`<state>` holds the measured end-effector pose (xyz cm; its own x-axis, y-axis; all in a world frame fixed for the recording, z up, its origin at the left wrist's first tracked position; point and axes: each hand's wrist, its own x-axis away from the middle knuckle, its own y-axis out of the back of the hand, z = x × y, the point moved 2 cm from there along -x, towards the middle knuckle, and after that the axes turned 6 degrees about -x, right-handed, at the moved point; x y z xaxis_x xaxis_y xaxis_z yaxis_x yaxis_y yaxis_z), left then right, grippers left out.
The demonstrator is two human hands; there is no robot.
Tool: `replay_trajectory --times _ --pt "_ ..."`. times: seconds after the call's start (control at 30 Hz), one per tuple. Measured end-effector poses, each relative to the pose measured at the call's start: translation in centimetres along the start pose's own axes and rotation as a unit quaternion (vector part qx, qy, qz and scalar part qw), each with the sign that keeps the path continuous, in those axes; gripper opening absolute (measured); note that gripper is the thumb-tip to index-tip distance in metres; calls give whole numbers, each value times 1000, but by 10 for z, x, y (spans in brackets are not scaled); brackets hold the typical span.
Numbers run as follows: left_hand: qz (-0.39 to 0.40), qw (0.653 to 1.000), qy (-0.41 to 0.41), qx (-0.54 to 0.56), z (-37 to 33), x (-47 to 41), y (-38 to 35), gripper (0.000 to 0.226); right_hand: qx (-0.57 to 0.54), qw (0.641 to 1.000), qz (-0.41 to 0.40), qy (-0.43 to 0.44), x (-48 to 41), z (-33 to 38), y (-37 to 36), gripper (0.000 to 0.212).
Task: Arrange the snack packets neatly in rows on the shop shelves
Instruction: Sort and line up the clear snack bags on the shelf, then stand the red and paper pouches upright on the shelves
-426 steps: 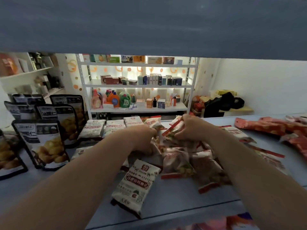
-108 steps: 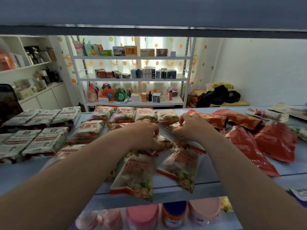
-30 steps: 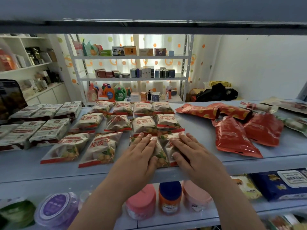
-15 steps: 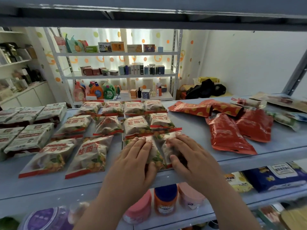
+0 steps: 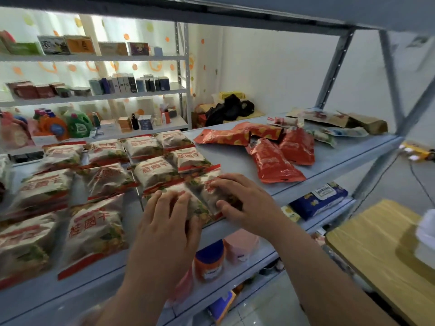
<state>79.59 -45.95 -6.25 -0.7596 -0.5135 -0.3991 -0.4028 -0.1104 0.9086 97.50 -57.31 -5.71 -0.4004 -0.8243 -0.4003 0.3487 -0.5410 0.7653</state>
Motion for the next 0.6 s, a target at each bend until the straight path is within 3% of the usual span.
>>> replay_trajectory --times 0.3,0.47,0.6 --pt "8 998 -42 -48 -8 -18 32 39 37 997 67 10 -5 2 12 49" --pt "57 992 -82 -82 -30 -80 57 30 36 998 24 37 -34 -25 61 37" --pt "92 993 -65 -34 -54 -148 43 30 49 997 -2 55 -78 -67 106 18"
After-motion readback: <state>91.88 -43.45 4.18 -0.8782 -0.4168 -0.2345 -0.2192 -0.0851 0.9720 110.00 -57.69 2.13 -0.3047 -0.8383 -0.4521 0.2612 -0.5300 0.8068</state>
